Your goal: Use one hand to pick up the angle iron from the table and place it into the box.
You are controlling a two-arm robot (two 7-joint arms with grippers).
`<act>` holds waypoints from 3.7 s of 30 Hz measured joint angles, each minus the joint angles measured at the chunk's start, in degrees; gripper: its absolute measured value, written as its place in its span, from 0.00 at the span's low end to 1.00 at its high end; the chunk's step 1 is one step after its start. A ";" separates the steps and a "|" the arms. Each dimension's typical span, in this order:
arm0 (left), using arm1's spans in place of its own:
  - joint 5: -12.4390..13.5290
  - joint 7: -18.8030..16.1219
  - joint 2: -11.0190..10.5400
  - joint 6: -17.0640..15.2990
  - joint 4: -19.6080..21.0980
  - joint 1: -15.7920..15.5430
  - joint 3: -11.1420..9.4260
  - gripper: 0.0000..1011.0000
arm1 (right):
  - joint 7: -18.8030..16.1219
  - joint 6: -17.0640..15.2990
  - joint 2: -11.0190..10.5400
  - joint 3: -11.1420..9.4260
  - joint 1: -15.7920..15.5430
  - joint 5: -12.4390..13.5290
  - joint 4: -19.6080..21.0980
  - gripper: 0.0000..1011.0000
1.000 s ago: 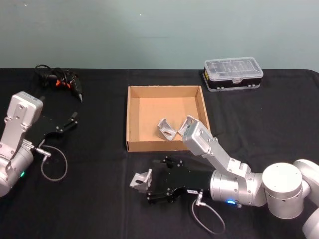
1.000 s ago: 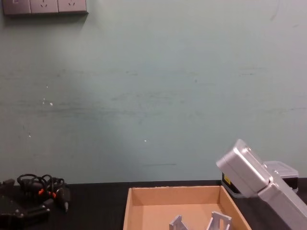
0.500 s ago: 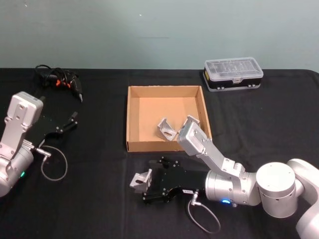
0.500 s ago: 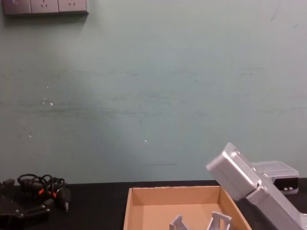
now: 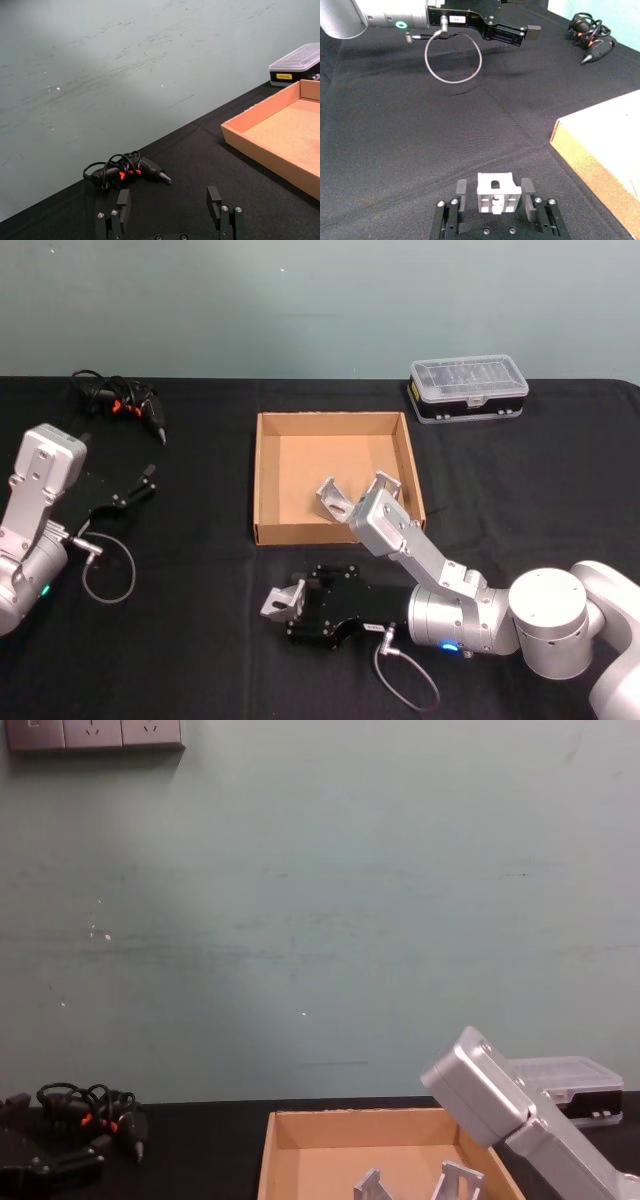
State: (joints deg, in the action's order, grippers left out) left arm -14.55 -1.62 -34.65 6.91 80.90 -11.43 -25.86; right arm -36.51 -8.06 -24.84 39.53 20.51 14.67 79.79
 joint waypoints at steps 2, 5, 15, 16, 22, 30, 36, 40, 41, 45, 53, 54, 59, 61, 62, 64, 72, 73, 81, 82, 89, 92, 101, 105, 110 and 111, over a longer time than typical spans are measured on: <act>0.00 0.00 0.00 0.00 0.00 0.00 0.00 0.99 | 0.02 -0.03 0.00 -0.01 -0.01 -0.05 0.03 0.65; 0.00 0.00 0.00 0.00 0.00 0.00 0.00 0.99 | 0.03 -0.04 -0.01 -0.05 -0.02 -0.14 0.09 0.53; 0.00 0.00 0.00 0.00 0.00 0.00 0.00 0.99 | 0.09 0.05 0.01 -0.29 -0.20 -0.13 0.07 0.44; 0.00 0.00 0.00 0.00 0.00 0.00 0.00 0.99 | 0.09 0.08 0.00 -0.39 -0.22 -0.10 0.10 0.45; 0.00 0.00 0.00 0.00 0.00 0.00 0.00 0.99 | 0.81 0.11 -0.56 -1.44 -0.79 0.43 2.10 0.44; 0.00 0.00 0.00 0.00 0.00 0.00 0.00 0.99 | 2.82 0.15 -2.18 -3.89 -1.87 1.18 7.06 0.44; 0.00 0.00 0.00 0.00 0.00 0.00 0.00 0.99 | 4.91 -0.11 -3.26 -6.58 -2.35 1.87 9.77 0.44; 0.00 0.00 0.00 0.00 0.00 0.00 0.00 0.99 | 6.78 -0.58 -3.45 -8.73 -2.34 2.25 10.64 0.44; 0.00 0.00 0.00 0.00 0.00 0.00 0.00 0.99 | 7.09 -0.69 -3.42 -9.03 -2.24 2.28 10.65 0.44; 0.00 0.00 0.00 0.00 0.00 0.00 0.00 0.99 | 8.52 -1.27 -2.92 -10.32 -1.46 2.30 10.30 0.44; 0.00 0.00 0.00 0.00 0.00 0.00 0.00 0.99 | 10.67 -2.45 -0.79 -11.80 1.06 1.48 6.82 0.44; 0.00 0.00 0.00 0.00 0.00 0.00 0.00 0.99 | 10.77 -2.53 -0.56 -11.82 1.36 1.30 6.38 0.44; 0.00 0.00 0.00 0.00 0.00 0.00 0.00 0.99 | 11.13 -2.99 0.86 -11.75 3.12 0.22 3.47 0.44; 0.00 0.00 0.00 0.00 0.00 0.00 0.00 0.99 | 11.14 -3.12 1.26 -11.70 3.59 -0.02 2.66 0.44; 0.00 0.00 0.00 0.00 0.00 0.00 0.00 0.99 | 11.15 -3.23 1.70 -11.69 4.11 -0.24 1.79 0.45; 0.00 0.00 0.00 0.00 0.00 0.00 0.00 0.99 | 11.17 -3.32 2.16 -11.67 4.59 -0.40 0.76 0.44; 0.00 0.00 0.00 0.00 0.00 0.00 0.00 0.99 | 11.28 -3.41 3.95 -11.72 6.69 -1.58 -4.08 0.44; 0.00 0.00 0.00 0.00 0.00 0.00 0.00 0.99 | 11.28 -3.41 4.12 -11.79 6.85 -1.61 -4.50 0.44; 0.00 0.00 0.00 0.00 0.00 0.00 0.00 0.99 | 10.72 -3.40 5.46 -12.02 8.75 -2.08 -8.56 0.45; 0.00 0.00 0.00 0.00 0.00 0.00 0.00 0.99 | 10.62 -3.40 5.57 -11.98 8.95 -2.14 -8.91 0.44; 0.00 0.00 0.00 0.00 0.00 0.00 0.00 0.99 | 9.67 -3.26 6.93 -11.28 11.17 -3.00 -13.31 0.44; 0.00 0.00 0.00 0.00 0.00 0.00 0.00 0.99 | 9.35 -3.04 7.49 -10.96 12.12 -3.46 -15.21 0.45; 0.00 0.00 0.00 0.00 0.00 0.00 0.00 0.99 | 8.62 -2.29 8.89 -10.37 14.21 -4.70 -19.67 0.44; 0.00 0.00 0.00 0.00 0.00 0.00 0.00 0.99 | 8.47 -2.00 9.41 -10.22 14.76 -5.24 -21.11 0.45; 0.00 0.00 0.00 0.00 0.00 0.00 0.00 0.99 | 8.25 -1.79 9.82 -10.19 15.06 -5.69 -21.98 0.45; 0.00 0.00 0.00 0.00 0.00 0.00 0.00 0.99 | 8.25 -1.79 9.82 -10.19 15.06 -5.69 -21.98 0.45</act>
State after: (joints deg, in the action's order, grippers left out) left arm -14.55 -1.62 -34.64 6.91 80.90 -11.43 -25.86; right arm -28.26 -9.85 -15.01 29.34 35.57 8.98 57.81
